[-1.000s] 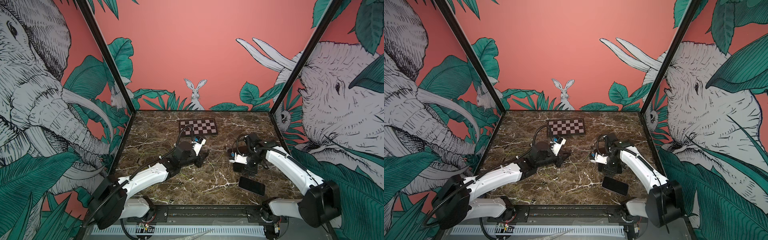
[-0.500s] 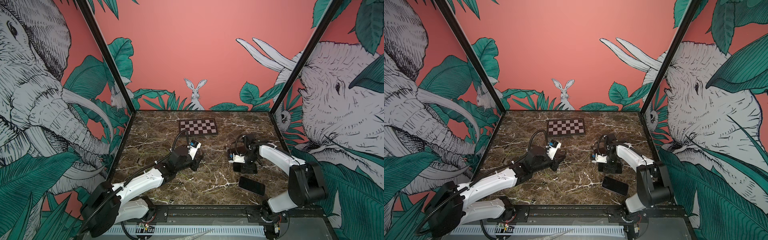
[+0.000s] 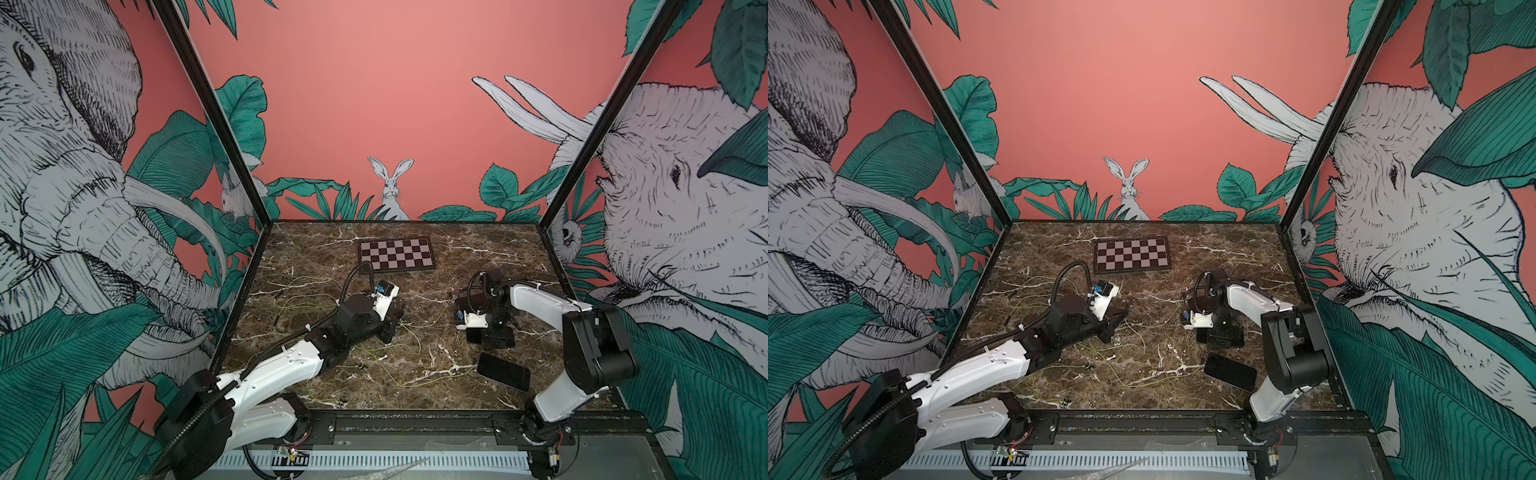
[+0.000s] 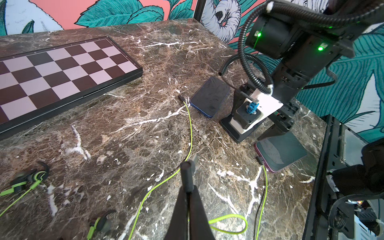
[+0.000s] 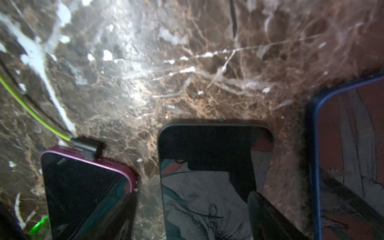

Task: Plug wired earphones into phones
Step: Pick up the phone at the center of the board.

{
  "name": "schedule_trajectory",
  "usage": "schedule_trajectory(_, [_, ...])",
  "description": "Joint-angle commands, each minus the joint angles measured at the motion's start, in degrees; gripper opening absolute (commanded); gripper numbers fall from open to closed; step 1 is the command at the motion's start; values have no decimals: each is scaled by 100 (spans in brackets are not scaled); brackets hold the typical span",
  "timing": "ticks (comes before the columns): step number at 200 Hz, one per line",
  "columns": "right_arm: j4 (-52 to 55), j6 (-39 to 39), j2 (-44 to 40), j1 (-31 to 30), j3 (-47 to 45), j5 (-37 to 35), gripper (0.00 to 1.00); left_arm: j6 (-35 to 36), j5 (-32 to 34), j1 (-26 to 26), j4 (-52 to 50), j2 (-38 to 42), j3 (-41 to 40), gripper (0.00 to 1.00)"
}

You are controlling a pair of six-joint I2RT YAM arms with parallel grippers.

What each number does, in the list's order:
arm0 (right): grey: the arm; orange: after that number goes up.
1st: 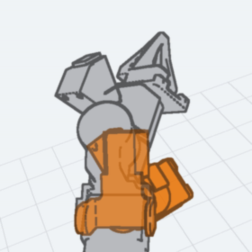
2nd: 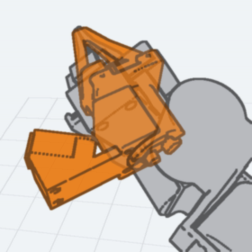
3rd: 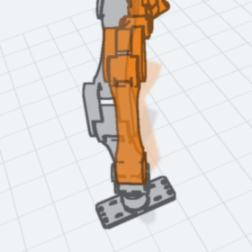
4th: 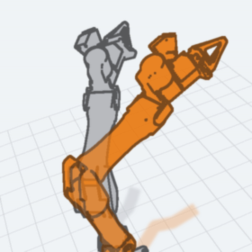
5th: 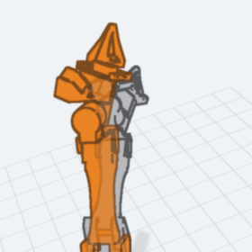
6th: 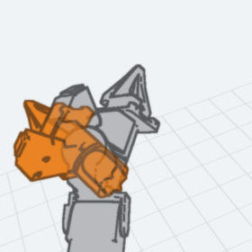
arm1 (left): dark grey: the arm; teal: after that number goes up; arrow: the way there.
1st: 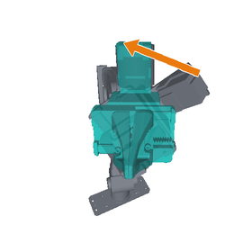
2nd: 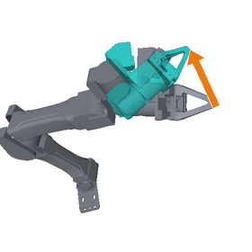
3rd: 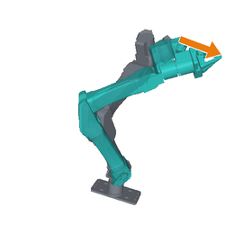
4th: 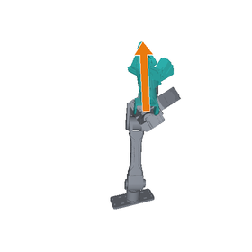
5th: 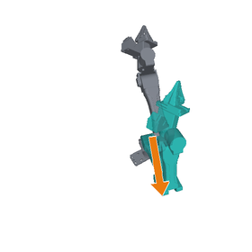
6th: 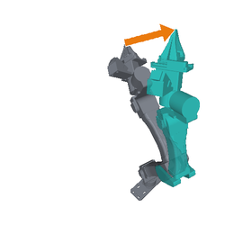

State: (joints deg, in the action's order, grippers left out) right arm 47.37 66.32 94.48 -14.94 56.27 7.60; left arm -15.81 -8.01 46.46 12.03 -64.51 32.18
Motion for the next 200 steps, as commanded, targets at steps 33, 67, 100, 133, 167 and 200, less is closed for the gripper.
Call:
schedule_trajectory(33, [88,78,233,41,170,-102,89,42,34,-25,10,66,-137,0])
schedule_trajectory(67, [-139,-58,183,48,38,-172,93,65,36,-28,10,60,-137,0])
schedule_trajectory(100, [-301,-60,191,52,-143,-343,92,71,49,-25,34,23,-129,0])
schedule_trajectory(133, [-556,-42,189,50,-370,-541,88,-33,33,-25,112,-75,-86,0])
schedule_trajectory(167, [-527,22,96,44,-519,-509,81,-115,-56,-25,159,-187,-63,0])
schedule_trajectory(200, [-317,135,213,44,-464,-499,71,-98,-18,-29,81,-170,-54,0])
